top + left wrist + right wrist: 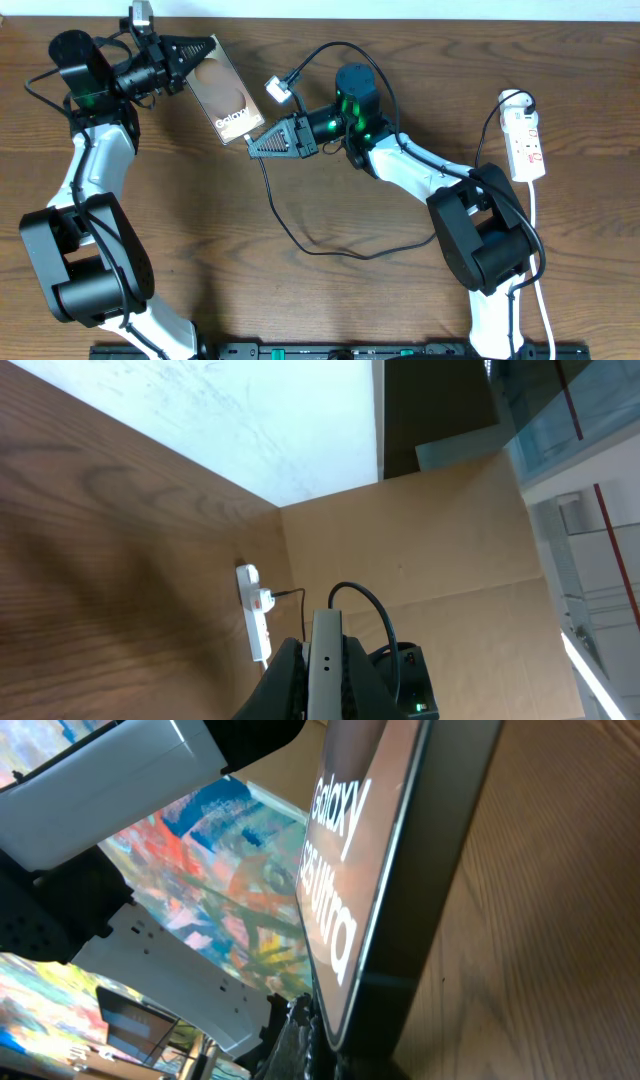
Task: Plug charger to phone and switch on socket
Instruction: 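Push the connector into the phone's port with the right gripper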
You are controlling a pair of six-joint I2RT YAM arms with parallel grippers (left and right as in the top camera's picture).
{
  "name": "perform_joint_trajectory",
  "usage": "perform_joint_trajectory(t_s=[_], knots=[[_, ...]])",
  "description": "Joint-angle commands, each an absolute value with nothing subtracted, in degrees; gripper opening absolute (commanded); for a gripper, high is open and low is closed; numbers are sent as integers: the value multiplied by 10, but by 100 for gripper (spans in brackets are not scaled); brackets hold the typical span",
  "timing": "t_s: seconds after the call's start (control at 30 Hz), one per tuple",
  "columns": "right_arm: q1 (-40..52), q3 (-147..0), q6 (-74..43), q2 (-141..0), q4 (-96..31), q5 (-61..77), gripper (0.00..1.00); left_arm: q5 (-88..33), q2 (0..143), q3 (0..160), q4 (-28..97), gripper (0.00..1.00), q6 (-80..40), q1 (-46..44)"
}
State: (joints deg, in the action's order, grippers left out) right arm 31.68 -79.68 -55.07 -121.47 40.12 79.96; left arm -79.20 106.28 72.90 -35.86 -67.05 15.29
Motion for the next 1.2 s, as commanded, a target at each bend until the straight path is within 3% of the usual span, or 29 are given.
perform_joint_trajectory(t_s=[0.0, 1.17], knots=[[314, -799, -558, -1214, 413, 764, 1, -836, 1047, 730, -361, 7, -662, 150], [314, -799, -673, -1214, 440, 668, 1, -847, 1047, 730, -361, 7, -662, 150]])
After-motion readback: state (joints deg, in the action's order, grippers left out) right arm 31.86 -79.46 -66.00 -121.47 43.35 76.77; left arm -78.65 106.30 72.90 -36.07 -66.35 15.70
